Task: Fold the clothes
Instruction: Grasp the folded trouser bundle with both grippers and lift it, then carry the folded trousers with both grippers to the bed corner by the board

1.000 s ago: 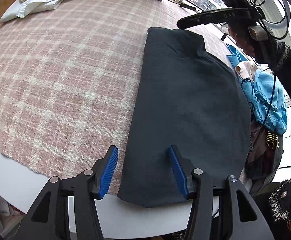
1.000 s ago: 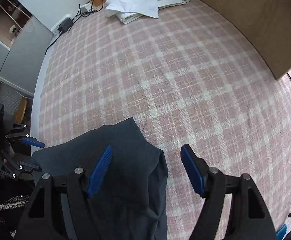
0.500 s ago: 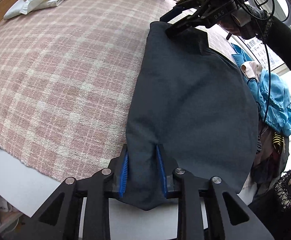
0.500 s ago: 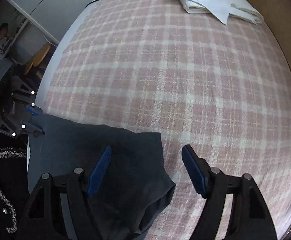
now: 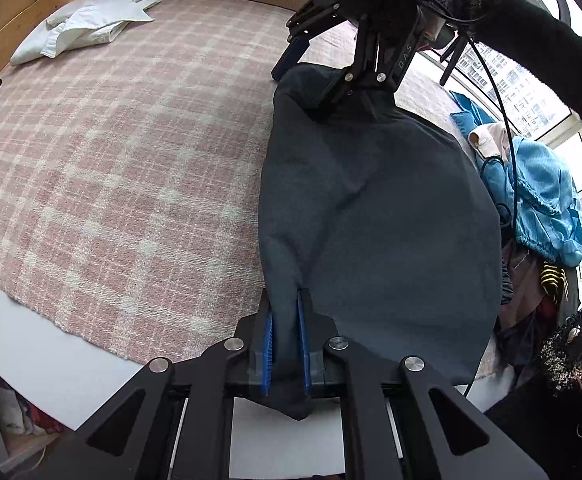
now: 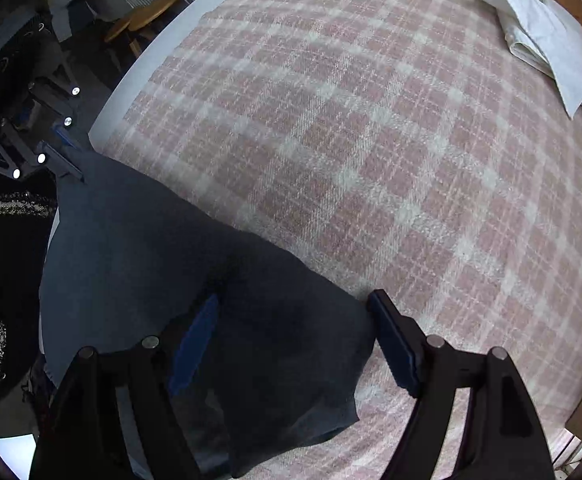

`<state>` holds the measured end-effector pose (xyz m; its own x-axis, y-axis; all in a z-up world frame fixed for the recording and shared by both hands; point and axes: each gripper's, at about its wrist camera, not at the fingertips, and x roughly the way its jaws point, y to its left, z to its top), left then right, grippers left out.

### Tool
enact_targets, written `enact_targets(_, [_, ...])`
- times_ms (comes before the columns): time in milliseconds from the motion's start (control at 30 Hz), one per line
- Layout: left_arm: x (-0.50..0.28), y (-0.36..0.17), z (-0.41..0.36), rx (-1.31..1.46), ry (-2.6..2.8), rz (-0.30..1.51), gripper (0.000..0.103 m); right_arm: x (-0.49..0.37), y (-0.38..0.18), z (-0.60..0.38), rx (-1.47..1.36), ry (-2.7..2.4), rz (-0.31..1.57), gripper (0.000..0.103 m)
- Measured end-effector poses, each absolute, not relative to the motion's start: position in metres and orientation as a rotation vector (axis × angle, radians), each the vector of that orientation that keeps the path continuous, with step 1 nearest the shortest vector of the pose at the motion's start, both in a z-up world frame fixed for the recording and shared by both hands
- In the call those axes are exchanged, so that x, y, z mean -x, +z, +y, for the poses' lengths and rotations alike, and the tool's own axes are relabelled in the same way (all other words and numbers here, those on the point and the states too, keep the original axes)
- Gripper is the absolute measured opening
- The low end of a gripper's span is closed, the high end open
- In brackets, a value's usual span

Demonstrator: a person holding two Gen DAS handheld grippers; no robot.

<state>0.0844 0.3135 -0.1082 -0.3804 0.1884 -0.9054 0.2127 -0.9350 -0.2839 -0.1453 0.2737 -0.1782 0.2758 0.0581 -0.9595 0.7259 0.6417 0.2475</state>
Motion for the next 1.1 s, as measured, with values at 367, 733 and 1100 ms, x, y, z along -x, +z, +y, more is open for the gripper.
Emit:
enact_targets(367, [-0.086, -0.129, 0.308, -1.791, -2.39, 0.64, 0.046, 0.173, -0.18, 0.292, -0.927, -0.508, 1.096, 0.077])
enact_targets(733, [-0.08, -0.133, 0.328, -1.767, -2.461, 0.653, 0.019, 0.154, -0.178, 0.328, -0.938, -0.691, 0.985, 0.028])
enact_targets(1100, [-0.09, -0.119, 0.33, -1.512, -2.48, 0.94, 0.011, 0.128, -0.165, 0.363, -0.918, -1.162, 0.9, 0.009])
